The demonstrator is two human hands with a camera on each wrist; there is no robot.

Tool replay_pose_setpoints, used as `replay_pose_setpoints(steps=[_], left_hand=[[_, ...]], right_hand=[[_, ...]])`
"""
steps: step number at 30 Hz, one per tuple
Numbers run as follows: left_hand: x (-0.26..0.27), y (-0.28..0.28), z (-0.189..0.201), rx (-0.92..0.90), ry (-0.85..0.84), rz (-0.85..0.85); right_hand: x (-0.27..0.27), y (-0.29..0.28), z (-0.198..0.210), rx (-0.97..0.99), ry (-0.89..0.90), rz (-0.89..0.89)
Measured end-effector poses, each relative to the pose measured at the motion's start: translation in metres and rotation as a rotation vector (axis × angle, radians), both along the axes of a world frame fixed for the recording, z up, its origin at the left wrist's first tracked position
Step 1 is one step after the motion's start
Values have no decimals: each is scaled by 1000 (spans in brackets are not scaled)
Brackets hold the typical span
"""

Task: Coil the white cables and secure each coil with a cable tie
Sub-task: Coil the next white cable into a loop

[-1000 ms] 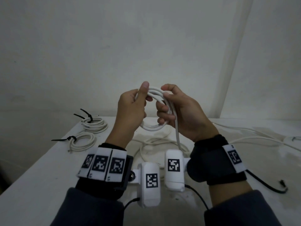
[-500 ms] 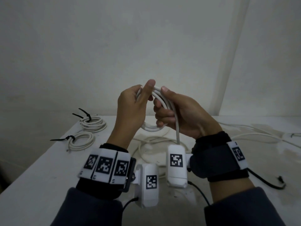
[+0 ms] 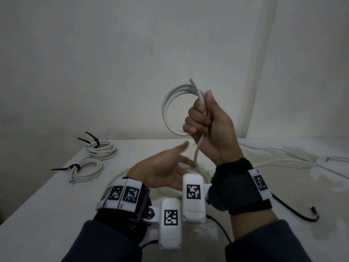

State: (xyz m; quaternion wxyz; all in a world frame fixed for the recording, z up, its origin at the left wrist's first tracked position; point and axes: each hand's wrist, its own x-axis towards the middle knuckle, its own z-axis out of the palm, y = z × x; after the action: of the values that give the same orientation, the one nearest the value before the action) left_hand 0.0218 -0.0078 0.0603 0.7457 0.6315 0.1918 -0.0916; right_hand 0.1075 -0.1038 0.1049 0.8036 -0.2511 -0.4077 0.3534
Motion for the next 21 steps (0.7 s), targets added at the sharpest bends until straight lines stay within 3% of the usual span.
replay_pose_setpoints(steps=[3, 9, 13, 17, 21], left_hand=[[2, -6, 4, -23, -115, 29], [4, 1, 2, -299, -406, 296], [1, 10, 9, -230, -588, 431], [-2, 20, 14, -350, -746, 521], [-1, 21, 15, -339, -871, 568]], right_hand=[[0, 1, 0, 2, 8, 40], [0, -1, 1, -72, -77, 18], [6, -3, 0, -112, -76, -51], [13, -4, -4, -147, -32, -115], [9, 3, -9, -196, -34, -107]])
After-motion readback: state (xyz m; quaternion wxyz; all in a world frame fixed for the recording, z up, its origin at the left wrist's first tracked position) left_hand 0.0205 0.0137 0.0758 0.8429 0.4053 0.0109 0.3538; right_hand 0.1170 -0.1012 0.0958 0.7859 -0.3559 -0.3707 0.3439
